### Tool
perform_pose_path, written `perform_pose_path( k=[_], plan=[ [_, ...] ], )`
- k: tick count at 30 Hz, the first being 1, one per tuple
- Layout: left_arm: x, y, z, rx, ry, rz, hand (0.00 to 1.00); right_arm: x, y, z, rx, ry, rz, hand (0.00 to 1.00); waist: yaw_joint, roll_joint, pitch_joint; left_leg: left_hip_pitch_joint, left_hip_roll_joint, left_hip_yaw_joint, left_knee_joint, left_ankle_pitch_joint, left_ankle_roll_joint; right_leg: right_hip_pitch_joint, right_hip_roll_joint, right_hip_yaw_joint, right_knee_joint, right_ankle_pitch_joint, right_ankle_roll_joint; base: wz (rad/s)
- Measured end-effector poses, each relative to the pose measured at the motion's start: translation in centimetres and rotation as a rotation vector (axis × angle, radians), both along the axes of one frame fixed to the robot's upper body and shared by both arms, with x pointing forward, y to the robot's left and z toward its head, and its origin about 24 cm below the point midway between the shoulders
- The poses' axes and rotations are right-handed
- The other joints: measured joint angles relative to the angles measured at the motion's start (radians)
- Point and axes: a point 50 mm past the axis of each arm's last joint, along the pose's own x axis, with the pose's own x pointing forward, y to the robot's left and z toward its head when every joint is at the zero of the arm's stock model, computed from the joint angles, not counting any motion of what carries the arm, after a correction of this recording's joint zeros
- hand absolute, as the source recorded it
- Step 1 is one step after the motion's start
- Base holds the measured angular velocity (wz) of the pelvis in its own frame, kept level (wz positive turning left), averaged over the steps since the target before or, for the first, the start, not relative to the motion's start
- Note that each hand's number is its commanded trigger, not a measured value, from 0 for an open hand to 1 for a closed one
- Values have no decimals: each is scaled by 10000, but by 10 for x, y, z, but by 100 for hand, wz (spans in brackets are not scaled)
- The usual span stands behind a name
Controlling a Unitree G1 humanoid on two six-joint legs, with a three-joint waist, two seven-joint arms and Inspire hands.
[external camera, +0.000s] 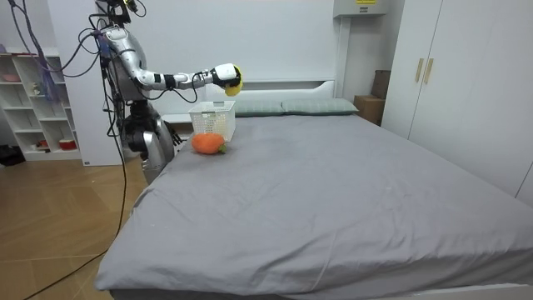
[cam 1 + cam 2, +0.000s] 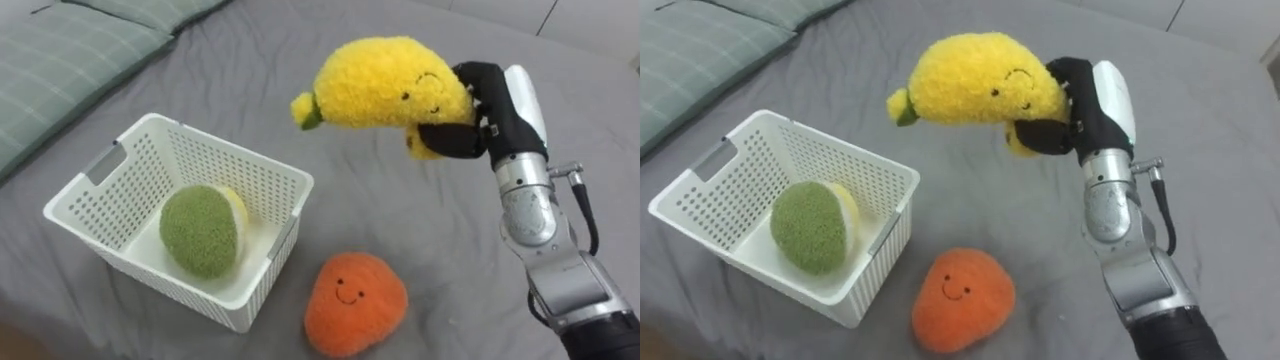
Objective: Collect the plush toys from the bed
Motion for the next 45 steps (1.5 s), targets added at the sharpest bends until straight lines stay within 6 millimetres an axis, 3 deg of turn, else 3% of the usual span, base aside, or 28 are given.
perform_pose_path(
  k=[4,8,11,13,15,17,18,19,20,21,22,29,37,45],
  plan=[
    [-1,-2,0,-8,136,-57,0,-1,16,4,180,-39,498,100,94,-55,58,-40,-77,-49,5,32,35,57,-6,-172,-18,-61,28,13],
    [2,-1,0,79,115,-247,0,0,25,6,170,-51,783,100,390,-109,183,-128,-161,-259,-8,25,50,77,-69,-468,-37,-96,84,16],
    [0,-1,0,157,256,-438,0,4,37,8,-95,-25,1002,100,733,-146,197,-140,-235,-513,-17,28,57,62,-102,-702,-48,-104,97,15],
    [-2,-1,-1,165,361,-378,0,8,47,8,-111,39,1241,100,966,-220,259,-184,-251,-686,-18,30,60,97,-112,-944,-95,-104,98,19],
    [0,1,0,301,409,-513,0,11,53,6,-243,195,1413,100,1108,-333,309,-245,-267,-789,-6,29,59,114,-107,-961,-168,-103,98,19],
    [0,2,1,514,504,-853,0,12,59,3,-265,400,1585,100,1347,-419,301,-388,-311,-987,49,21,64,89,-102,-982,-178,-97,108,23],
    [0,2,1,559,590,-938,0,12,60,2,-292,459,1608,91,1368,-430,294,-414,-322,-1016,80,19,66,89,-105,-990,-178,-97,108,22],
    [-1,2,0,618,709,-1021,0,11,63,1,-325,568,1720,56,1420,-440,286,-505,-357,-1122,161,19,68,87,-111,-1058,-179,-97,109,26],
    [-1,2,0,656,795,-1084,0,11,64,0,-334,671,1798,36,1462,-440,286,-548,-392,-1234,206,21,71,86,-119,-1102,-179,-97,109,28],
    [-2,2,0,674,848,-1103,0,11,65,-1,-350,707,1823,7,1519,-439,286,-566,-404,-1274,220,25,75,89,-124,-1127,-178,-97,109,21],
    [-2,3,0,720,926,-1151,0,11,65,-1,-368,759,1824,0,1591,-438,286,-601,-416,-1315,279,26,78,100,-127,-1162,-176,-97,109,13],
    [-8,3,-1,748,1359,-1187,0,9,71,-5,-490,986,2116,0,1650,-420,263,-668,-457,-1507,367,89,79,141,-138,-1221,-123,-97,109,9],
    [3,1,3,766,812,-1204,0,10,67,-17,-635,1518,1962,0,1608,-437,200,-618,-453,-1512,340,140,71,160,-126,-1125,-98,-97,109,0],
    [9,1,4,800,639,-1233,0,10,64,-19,-666,1541,1779,0,1520,-451,191,-483,-438,-1456,304,146,61,256,-103,-963,-97,-96,108,0]
  ],
)
